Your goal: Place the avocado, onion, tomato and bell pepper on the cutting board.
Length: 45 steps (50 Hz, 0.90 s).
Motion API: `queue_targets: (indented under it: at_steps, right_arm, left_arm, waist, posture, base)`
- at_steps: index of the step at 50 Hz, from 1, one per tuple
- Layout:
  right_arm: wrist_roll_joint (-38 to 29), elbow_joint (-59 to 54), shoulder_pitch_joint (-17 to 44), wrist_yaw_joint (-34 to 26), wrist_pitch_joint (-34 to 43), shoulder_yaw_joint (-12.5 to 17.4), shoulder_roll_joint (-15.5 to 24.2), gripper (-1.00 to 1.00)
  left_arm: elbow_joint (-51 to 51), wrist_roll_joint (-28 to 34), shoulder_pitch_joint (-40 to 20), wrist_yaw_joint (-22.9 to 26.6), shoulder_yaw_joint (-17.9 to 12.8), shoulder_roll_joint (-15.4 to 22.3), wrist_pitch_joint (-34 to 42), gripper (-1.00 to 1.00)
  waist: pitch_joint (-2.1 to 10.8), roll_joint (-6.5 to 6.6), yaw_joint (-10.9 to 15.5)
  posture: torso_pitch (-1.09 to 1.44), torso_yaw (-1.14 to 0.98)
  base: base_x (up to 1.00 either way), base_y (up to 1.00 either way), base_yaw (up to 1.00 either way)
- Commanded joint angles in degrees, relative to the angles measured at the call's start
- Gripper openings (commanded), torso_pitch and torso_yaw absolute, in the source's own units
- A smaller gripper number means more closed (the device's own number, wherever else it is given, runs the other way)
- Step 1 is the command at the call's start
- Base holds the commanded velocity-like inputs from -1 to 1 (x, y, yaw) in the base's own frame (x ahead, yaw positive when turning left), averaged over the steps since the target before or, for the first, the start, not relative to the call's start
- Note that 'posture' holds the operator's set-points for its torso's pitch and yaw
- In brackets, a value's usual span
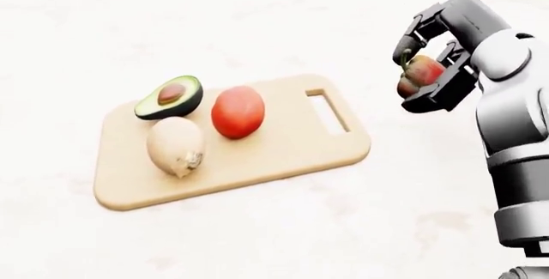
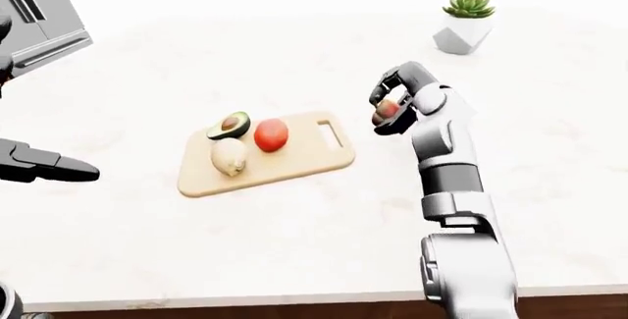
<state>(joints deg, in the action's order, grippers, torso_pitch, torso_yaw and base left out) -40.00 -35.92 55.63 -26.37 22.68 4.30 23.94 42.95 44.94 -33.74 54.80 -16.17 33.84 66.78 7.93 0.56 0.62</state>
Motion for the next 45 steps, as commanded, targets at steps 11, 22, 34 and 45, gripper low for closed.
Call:
queue_targets:
  at_steps: [11, 22, 34, 45]
  right_arm:
    - [-3.2, 16.6, -0.3, -7.6, 4.0, -1.7, -6.6, -0.77]
    - [-4.9, 21.2, -4.2, -9.8, 3.4, -3.2, -10.7, -0.77]
    - [-5.3, 16.7, -1.9, -8.3, 1.6, -4.1, -13.2, -0.73]
    - [-3.9, 9.0, -0.3, -4.3, -1.8, -4.7, -14.2, -0.65]
  left_arm:
    - [1.4, 0.5, -0.1, -0.7, -1.5, 0.5, -1.3, 1.00]
    - [1.5, 0.7, 0.1, -0.9, -1.2, 0.3, -1.1, 1.00]
    - [2.4, 0.1, 0.9, -0.4, -2.3, 0.9, -0.8, 1.00]
    - [2.1, 0.1, 0.7, -0.9, -2.0, 0.9, -0.7, 1.00]
  waist:
    - [0.81, 0.08, -0.1]
    - [0.71, 0.35, 0.0]
    - [0.70, 0.83, -0.3]
    - [0.93, 1.00, -0.3]
  posture:
    - [-0.21, 0.00]
    - [-0.21, 0.00]
    - [-0.21, 0.00]
    - [-0.21, 0.00]
  base:
    - [0.00, 0.00, 0.00]
    - [0.00, 0.00, 0.00]
    - [0.00, 0.00, 0.00]
    - [0.00, 0.00, 0.00]
